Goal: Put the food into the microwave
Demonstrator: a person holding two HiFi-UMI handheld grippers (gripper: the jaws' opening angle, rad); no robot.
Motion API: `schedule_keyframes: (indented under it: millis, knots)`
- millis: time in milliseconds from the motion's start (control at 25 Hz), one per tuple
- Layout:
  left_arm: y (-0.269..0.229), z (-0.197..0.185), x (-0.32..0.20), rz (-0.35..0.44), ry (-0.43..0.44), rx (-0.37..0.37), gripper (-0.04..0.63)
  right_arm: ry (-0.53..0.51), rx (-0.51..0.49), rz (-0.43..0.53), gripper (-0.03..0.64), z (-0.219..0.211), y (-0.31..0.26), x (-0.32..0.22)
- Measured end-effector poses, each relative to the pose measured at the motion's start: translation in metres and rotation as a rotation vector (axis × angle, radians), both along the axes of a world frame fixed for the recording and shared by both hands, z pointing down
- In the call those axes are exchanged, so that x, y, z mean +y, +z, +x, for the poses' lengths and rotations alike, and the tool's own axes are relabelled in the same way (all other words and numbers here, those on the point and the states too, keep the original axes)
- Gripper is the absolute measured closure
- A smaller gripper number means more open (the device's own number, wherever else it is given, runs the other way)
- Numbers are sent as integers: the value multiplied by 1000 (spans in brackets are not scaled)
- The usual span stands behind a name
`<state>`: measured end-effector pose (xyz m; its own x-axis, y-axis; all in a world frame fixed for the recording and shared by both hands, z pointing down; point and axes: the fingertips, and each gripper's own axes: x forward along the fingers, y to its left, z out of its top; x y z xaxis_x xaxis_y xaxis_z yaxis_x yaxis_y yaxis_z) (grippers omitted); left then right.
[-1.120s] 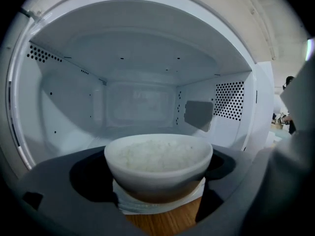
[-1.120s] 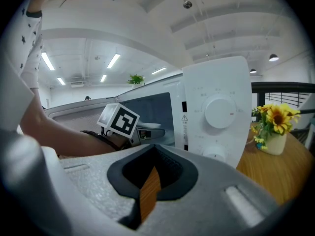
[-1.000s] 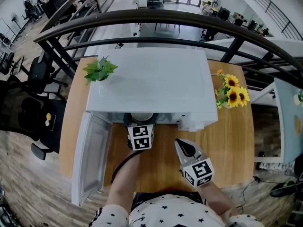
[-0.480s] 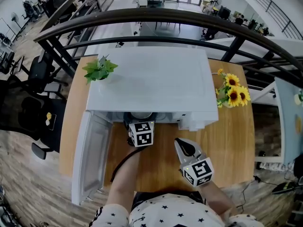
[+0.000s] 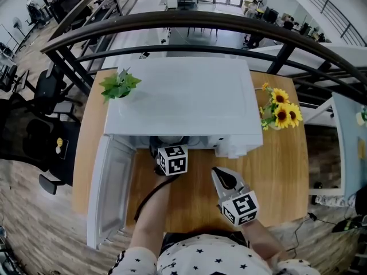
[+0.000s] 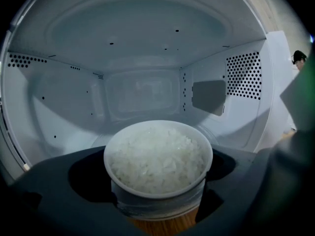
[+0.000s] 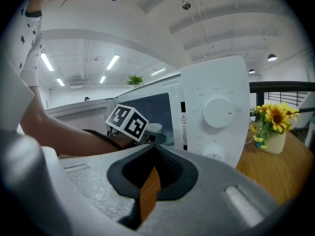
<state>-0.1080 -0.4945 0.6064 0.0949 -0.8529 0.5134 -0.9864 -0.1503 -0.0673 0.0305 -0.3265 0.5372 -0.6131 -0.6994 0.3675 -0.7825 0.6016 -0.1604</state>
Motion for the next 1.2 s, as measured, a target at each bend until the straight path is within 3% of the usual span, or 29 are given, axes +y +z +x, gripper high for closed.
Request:
schedule_keyframes:
  millis: [560, 1200]
  knots:
    - [-3, 0, 8, -11, -12, 43, 87, 16, -1, 16, 612, 5, -8, 10]
    - [-40, 4, 67, 29, 17, 117, 87, 33, -4, 69, 612, 0, -30, 54]
